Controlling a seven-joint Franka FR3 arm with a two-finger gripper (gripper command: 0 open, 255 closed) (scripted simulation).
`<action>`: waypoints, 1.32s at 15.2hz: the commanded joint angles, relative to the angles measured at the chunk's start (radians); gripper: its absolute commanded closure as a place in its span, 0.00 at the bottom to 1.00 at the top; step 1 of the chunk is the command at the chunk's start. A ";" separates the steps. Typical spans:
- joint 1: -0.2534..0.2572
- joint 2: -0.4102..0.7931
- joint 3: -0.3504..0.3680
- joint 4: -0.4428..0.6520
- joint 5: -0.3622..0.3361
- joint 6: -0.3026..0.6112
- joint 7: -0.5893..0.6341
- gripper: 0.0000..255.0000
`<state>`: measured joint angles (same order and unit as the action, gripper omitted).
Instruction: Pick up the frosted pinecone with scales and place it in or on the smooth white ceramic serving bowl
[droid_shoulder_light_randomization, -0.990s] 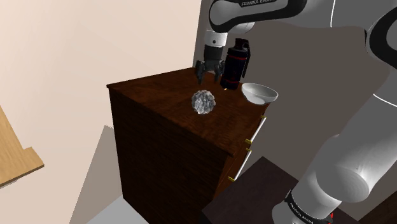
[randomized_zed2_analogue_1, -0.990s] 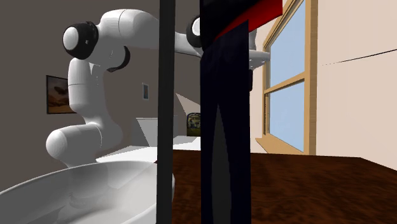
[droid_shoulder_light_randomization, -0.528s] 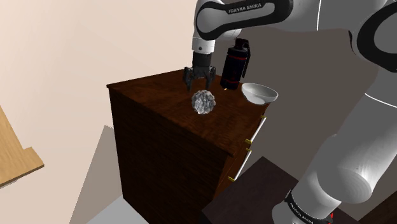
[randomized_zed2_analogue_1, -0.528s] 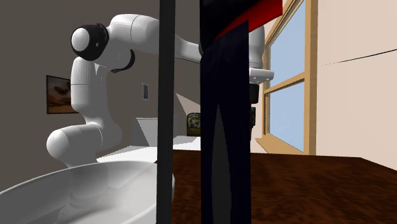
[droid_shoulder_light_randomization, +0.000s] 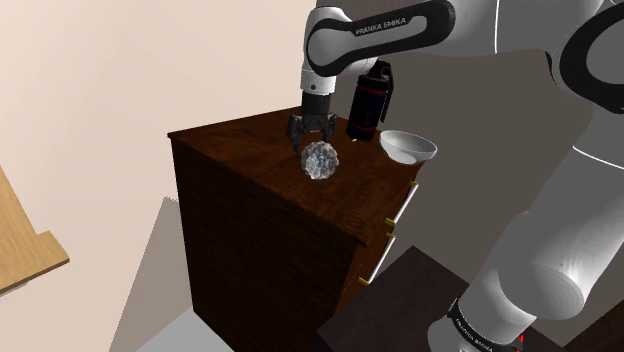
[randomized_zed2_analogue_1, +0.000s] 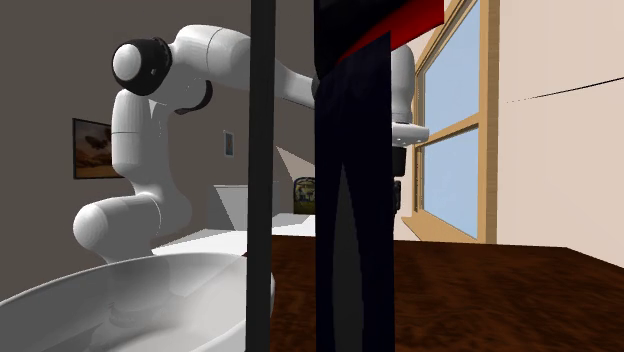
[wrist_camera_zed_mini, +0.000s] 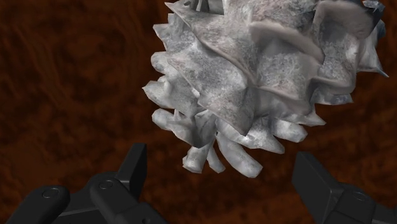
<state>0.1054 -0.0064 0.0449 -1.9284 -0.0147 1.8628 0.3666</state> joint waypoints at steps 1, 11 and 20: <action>0.000 0.000 0.000 -0.001 0.000 0.001 0.000 0.00; 0.000 0.000 0.000 -0.001 0.000 0.001 0.000 1.00; 0.000 -0.010 0.000 0.069 0.001 -0.079 -0.001 1.00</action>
<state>0.1062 -0.0144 0.0457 -1.8692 -0.0139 1.7957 0.3670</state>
